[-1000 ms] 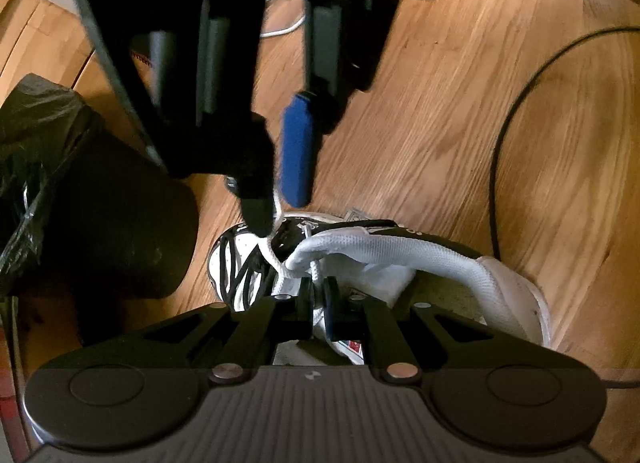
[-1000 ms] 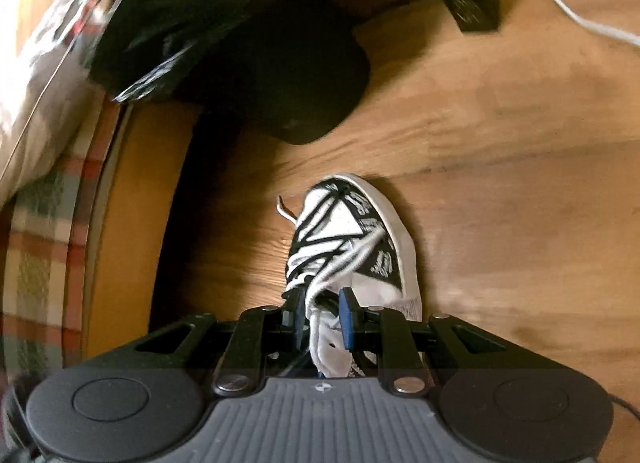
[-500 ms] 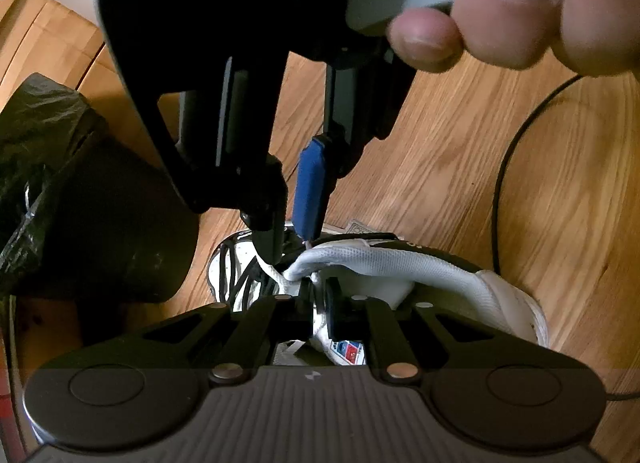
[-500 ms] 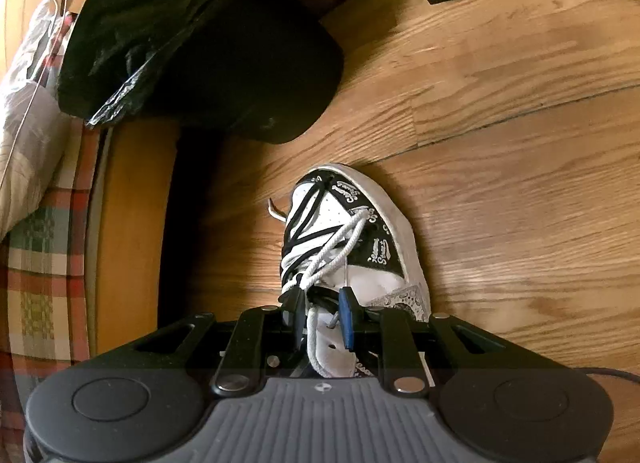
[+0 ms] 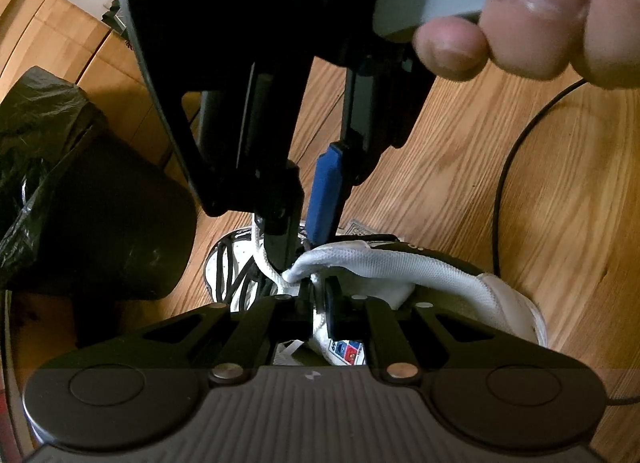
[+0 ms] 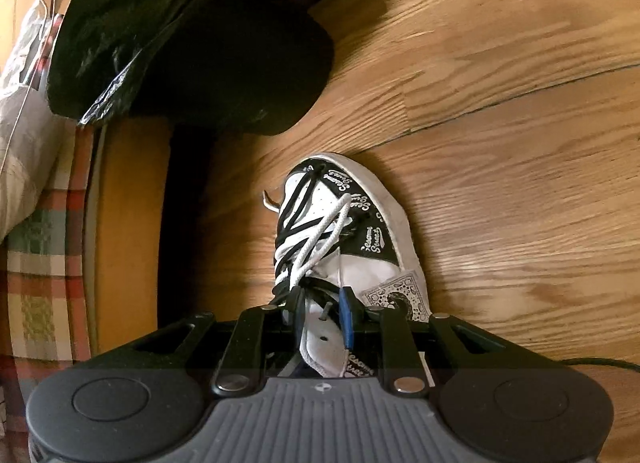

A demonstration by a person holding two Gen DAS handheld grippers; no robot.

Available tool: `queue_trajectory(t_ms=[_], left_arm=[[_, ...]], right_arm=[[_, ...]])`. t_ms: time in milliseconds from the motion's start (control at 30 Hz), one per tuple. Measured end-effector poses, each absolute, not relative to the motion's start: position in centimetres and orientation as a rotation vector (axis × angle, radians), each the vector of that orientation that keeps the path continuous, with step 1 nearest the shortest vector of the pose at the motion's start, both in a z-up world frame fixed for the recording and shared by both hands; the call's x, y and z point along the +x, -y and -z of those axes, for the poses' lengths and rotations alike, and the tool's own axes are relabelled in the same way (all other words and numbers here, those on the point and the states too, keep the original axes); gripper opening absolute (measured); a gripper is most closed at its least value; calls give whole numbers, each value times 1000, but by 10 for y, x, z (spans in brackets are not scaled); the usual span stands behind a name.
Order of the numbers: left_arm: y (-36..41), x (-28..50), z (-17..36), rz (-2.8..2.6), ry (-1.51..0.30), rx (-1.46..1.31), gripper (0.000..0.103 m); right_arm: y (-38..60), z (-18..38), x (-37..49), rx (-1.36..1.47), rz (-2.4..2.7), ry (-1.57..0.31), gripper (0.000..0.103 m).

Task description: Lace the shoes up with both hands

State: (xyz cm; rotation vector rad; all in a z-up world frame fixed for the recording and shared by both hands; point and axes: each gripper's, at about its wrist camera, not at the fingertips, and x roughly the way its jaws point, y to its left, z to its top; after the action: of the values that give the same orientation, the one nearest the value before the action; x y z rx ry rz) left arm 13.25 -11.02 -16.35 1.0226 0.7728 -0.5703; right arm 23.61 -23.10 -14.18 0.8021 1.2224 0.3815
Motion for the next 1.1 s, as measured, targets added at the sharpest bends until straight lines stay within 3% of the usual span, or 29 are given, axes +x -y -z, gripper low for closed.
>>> queue_trajectory(t_ms=[67,133,233,967,1100], left_arm=[[110,133,163,571,-773,1021,9],[110,134,163,570,-772,1020,9],[110,134,164,568,-774,1019,10],[107,142,151,585,-794,980,22],[104,139,159,586,-792,983,23]], right_arm=[[233,144,236,828,-377,-1222,23],[234,145,236,826,-368,-1225,13],[233,144,236,812,-370,-1222,6],[234,120,250,661,-368,-1140,1],[233,120,248,671,-375,-1145,8]])
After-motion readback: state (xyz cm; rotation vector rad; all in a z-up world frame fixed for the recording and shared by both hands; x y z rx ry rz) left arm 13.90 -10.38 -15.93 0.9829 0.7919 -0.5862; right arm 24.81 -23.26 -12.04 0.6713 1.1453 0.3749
